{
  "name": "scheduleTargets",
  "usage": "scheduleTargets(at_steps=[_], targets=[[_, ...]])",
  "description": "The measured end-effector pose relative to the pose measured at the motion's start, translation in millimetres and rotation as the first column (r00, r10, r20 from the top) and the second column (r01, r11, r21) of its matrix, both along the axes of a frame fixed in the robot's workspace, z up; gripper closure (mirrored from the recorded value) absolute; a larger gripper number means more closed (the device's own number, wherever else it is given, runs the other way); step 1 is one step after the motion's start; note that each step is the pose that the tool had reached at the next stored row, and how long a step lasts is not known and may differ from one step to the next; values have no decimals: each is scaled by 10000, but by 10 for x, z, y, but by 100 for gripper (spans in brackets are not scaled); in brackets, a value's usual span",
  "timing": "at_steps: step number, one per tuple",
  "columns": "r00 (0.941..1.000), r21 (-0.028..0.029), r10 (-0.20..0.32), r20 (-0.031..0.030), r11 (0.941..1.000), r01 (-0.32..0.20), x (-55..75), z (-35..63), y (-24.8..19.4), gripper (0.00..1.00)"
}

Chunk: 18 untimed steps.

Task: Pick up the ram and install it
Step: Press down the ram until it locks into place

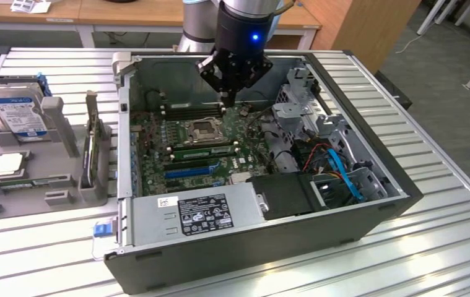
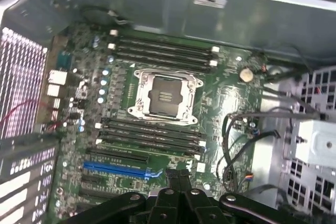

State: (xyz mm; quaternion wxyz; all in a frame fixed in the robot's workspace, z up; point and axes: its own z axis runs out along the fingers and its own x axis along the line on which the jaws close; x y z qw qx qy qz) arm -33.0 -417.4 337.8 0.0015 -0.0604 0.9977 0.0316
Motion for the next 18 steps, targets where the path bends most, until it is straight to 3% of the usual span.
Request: scheduleTargets(at_steps=[6,12,18], targets=[[9943,1,-1066,0,9943,1066,0,0,0,90],[9783,0,-2072,-1,9783,2072,0,0,0,90],[9761,0,-2174,-1,9761,2174,0,0,0,90]])
